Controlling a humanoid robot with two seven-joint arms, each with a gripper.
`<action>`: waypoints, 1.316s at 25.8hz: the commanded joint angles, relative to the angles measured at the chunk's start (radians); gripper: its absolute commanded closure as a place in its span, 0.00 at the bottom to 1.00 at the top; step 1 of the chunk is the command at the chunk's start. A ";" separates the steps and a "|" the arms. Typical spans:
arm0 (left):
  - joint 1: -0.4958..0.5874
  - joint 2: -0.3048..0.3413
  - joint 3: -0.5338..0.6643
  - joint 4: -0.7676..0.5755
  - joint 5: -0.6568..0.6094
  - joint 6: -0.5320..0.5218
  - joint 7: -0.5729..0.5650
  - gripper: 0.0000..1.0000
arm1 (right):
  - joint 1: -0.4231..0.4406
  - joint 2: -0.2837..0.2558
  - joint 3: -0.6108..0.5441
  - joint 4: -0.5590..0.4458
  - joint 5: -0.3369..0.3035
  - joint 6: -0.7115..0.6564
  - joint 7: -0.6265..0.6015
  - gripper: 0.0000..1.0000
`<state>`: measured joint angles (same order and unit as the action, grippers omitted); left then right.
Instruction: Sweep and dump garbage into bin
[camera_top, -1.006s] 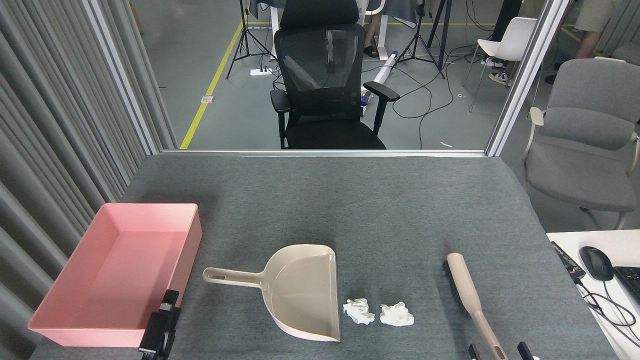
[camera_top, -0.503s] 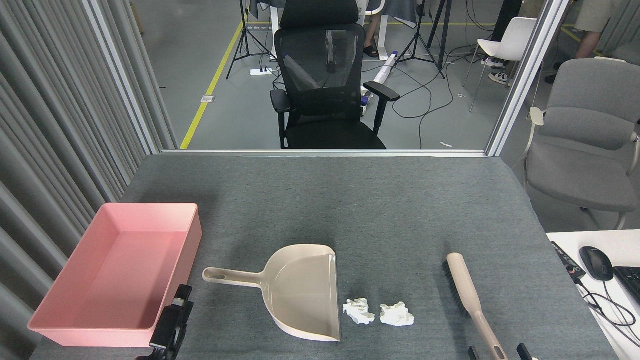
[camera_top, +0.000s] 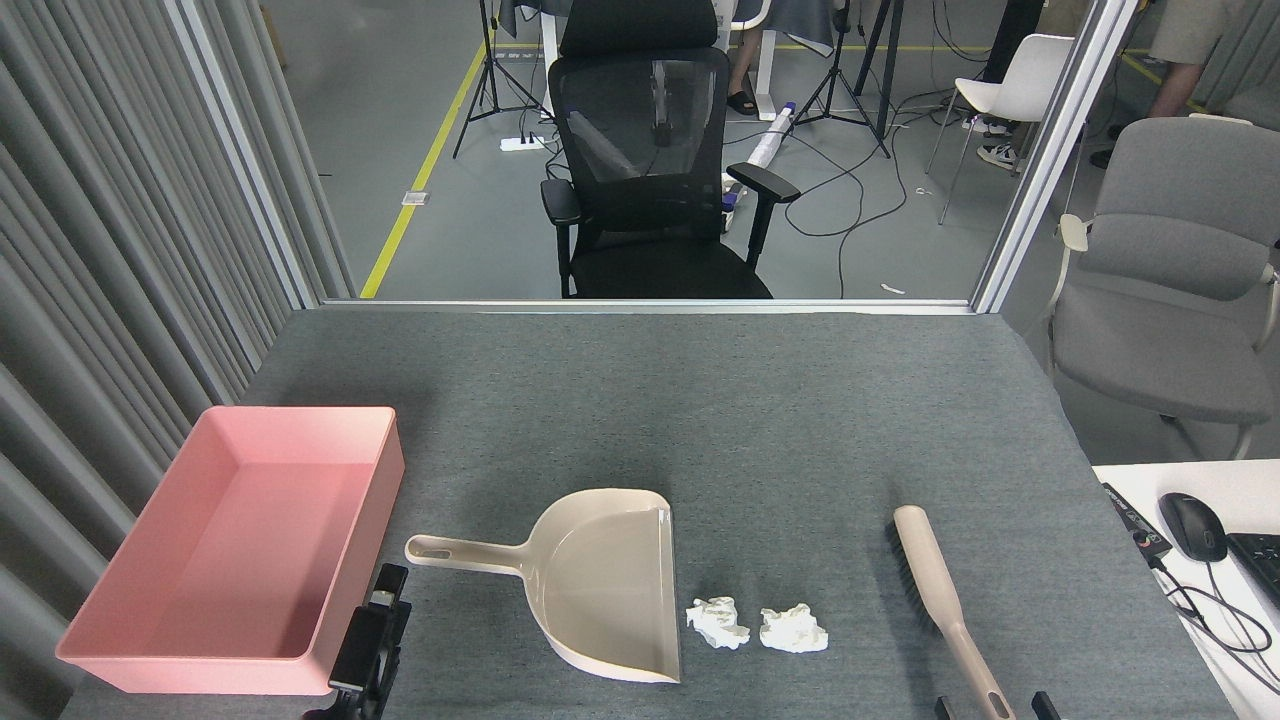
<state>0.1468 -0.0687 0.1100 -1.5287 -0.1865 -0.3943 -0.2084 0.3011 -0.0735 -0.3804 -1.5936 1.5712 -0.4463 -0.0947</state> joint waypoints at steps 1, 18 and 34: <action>0.000 0.000 -0.020 0.053 0.001 -0.006 0.041 0.01 | 0.000 0.000 0.000 0.000 0.000 0.000 0.003 0.02; 0.000 0.000 -0.024 0.074 0.001 -0.028 0.043 0.01 | -0.034 -0.003 0.002 0.001 0.049 0.023 0.038 0.02; 0.000 0.000 -0.021 0.073 0.001 -0.028 0.043 0.01 | -0.034 0.003 0.002 0.001 0.089 0.023 0.038 0.10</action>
<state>0.1473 -0.0690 0.0884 -1.4550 -0.1856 -0.4221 -0.1658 0.2655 -0.0725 -0.3790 -1.5923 1.6595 -0.4234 -0.0574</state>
